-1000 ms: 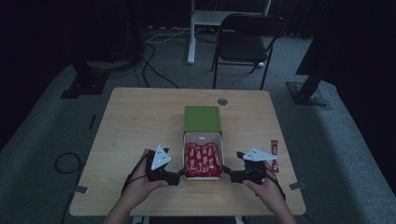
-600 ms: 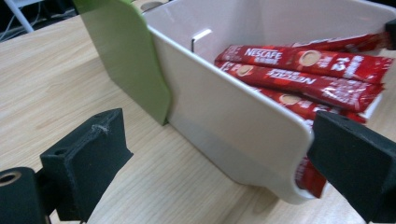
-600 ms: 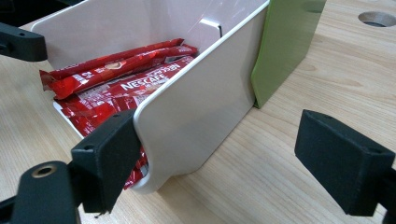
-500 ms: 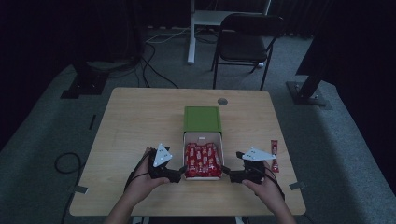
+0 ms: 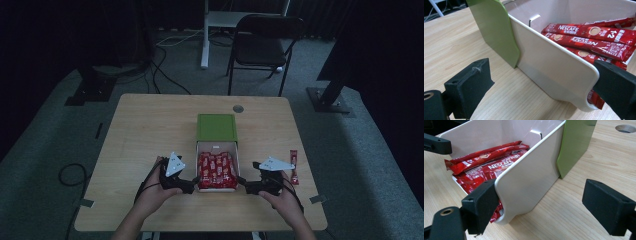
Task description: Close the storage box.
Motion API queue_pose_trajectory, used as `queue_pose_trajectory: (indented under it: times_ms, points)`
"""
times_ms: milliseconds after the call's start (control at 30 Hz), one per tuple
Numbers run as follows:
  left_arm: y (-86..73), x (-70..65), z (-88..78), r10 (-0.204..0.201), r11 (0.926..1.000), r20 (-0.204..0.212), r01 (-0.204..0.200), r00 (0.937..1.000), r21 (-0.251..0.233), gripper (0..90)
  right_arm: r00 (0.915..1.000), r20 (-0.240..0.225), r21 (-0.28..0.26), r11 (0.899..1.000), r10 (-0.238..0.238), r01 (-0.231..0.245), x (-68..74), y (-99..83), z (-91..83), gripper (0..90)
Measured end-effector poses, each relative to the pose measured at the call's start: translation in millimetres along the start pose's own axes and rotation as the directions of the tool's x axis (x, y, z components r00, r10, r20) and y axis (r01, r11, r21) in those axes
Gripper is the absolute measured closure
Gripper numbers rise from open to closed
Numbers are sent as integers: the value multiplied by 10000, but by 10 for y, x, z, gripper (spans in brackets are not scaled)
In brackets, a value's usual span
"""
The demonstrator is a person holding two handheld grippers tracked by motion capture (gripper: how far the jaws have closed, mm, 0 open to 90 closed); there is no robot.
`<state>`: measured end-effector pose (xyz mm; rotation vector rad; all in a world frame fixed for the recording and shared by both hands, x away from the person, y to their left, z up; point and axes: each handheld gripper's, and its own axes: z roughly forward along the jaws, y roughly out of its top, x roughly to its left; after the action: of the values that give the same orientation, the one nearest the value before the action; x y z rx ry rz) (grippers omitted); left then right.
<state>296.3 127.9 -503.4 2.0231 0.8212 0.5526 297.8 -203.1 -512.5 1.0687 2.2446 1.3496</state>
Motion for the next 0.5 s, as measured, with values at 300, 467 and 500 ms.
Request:
queue_pose_trajectory:
  times_ms: [300, 467, 500]
  points:
    - [19, 34, 36, -60, 10000, -21, 60, 10000, 55, 48, 10000, 35, 5, 10000, 32, -32, -31, 19, 28, 135]
    - [38, 46, 49, 48, 9999, -37, -47, 10000, 125, 48, 10000, 60, -11, 10000, 37, -37, -41, 27, 39, 135]
    - [43, 50, 52, 41, 9999, -41, -40, 10000, 131, 48, 10000, 67, -18, 10000, 28, -28, -43, 29, 41, 135]
